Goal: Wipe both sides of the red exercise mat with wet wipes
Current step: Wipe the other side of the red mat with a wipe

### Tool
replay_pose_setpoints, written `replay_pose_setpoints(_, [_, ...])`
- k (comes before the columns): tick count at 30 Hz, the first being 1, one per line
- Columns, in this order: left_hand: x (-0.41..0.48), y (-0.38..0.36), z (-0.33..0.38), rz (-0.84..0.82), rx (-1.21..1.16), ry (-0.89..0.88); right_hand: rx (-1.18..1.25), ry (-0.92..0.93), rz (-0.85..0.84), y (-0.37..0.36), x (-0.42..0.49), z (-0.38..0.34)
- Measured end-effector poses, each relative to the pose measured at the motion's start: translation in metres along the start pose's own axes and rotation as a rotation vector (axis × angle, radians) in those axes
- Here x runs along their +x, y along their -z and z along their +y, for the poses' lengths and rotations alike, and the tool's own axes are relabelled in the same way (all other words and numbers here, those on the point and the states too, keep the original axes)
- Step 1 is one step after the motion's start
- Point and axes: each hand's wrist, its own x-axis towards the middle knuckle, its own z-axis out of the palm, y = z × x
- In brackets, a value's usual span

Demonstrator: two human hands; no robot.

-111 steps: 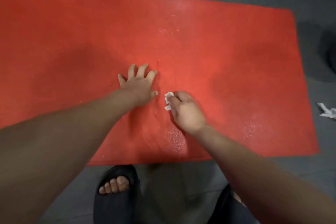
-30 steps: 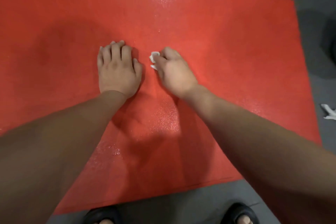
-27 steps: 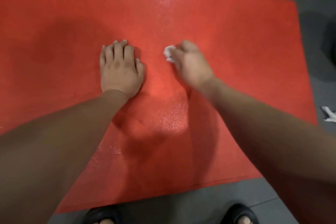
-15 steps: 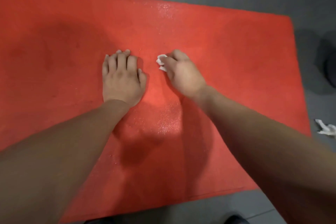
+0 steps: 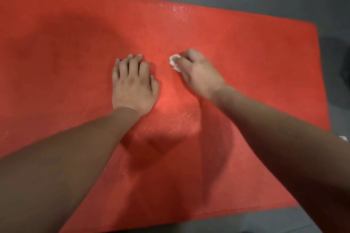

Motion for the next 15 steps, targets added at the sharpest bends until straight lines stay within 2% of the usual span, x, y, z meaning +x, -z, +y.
replay_pose_setpoints(2, [0.000, 0.000, 0.001, -0.001, -0.001, 0.003, -0.091, -0.088, 0.042, 0.013, 0.001, 0.030])
replay_pose_setpoints(5, [0.001, -0.001, 0.002, -0.003, 0.013, 0.006, -0.169, -0.497, 0.187, 0.026, 0.004, 0.066])
replay_pose_setpoints(7, [0.001, -0.001, 0.003, -0.011, 0.016, 0.009, -0.182, -0.656, 0.205, 0.021, 0.018, 0.060])
replay_pose_setpoints(9, [0.001, -0.001, 0.003, -0.009, 0.014, 0.012, -0.117, -0.589, 0.145, 0.012, 0.031, 0.034])
replay_pose_setpoints(12, [0.001, -0.001, 0.003, 0.006, 0.018, 0.008, -0.039, -0.234, 0.071, -0.002, 0.034, 0.001])
replay_pose_setpoints(14, [0.001, -0.001, 0.002, 0.003, 0.023, 0.014, -0.097, -0.044, 0.001, 0.002, 0.032, 0.016])
replay_pose_setpoints(15, [0.002, -0.001, 0.002, -0.004, 0.020, 0.016, -0.136, -0.044, -0.013, 0.008, 0.031, 0.031])
